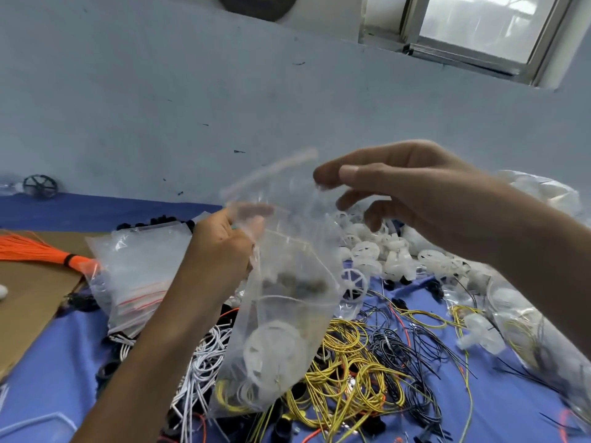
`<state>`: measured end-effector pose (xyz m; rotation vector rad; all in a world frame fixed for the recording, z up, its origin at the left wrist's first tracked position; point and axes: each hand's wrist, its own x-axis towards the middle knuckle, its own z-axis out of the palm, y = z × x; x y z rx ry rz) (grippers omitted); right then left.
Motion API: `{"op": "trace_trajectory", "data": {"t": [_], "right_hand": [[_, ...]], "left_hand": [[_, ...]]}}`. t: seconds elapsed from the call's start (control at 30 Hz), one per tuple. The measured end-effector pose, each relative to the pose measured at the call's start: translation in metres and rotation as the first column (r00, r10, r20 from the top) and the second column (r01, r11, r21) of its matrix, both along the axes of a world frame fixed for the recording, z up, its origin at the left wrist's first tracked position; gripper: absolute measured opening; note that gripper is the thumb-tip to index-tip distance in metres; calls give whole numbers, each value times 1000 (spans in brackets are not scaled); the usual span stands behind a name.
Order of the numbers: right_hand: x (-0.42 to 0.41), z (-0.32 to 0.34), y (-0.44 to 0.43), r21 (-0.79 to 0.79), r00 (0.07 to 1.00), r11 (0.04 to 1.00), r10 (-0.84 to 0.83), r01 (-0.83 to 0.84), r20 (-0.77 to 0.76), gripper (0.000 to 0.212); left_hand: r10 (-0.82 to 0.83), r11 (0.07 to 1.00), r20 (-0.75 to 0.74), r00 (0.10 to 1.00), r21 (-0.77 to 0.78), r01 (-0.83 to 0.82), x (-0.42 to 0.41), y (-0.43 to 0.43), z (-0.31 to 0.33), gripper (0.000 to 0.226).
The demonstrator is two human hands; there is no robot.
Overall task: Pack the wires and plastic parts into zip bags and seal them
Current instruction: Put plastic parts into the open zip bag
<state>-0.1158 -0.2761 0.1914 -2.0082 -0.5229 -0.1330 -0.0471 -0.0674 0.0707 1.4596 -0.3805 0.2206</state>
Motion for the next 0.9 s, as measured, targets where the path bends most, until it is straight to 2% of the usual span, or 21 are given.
{"op": "trace_trajectory", "data": {"t": [0.1,0.17,0.23,0.3,0.37,0.4,0.5,0.57,0.63,0.67,0.77,0.83,0.9], "right_hand": [[2,-7,1,12,1000,1000,-16,16,-17,20],[6,-14,3,-35,999,998,-54,54,-2,14],[14,-28,7,-211,990,968,-123,135,69,15],[22,-44,14,-502,981,843,-153,193,120,36],[27,-55,21,-647,989,749,-131,145,71,48],[29,-57,24,-637,989,757,-125,143,74,47],[20,-47,27,-531,942,790,-173,306,287,36],[8,-38,39,-689,959,684,-56,240,278,34],[4,-41,58,-857,971,494,88,150,221,21],[6,-46,68,-886,959,437,149,157,243,16],[15,-60,95,-895,925,391,213,214,314,26],[25,-78,101,-949,939,295,279,115,200,13],[32,-95,106,-987,938,158,341,7,61,19]], "left_hand": [[32,999,12,999,24,-32,3,5,0,21],[18,999,15,1000,49,-19,2,7,2,21],[3,998,33,999,67,-5,2,7,3,21],[-22,997,45,999,80,18,-1,7,6,21],[-42,995,50,998,88,37,-4,8,8,20],[-47,995,52,998,87,42,-4,9,8,20],[-38,997,33,999,70,35,-2,12,8,19],[-10,996,37,999,84,7,-1,12,8,18],[-26,990,51,998,142,18,-3,9,9,18],[-50,987,61,997,157,40,-5,8,9,19],[-91,986,60,994,146,81,-9,12,12,21],[-87,981,89,992,181,70,-9,19,13,21],[-128,959,117,985,269,93,-12,20,15,21]]}}
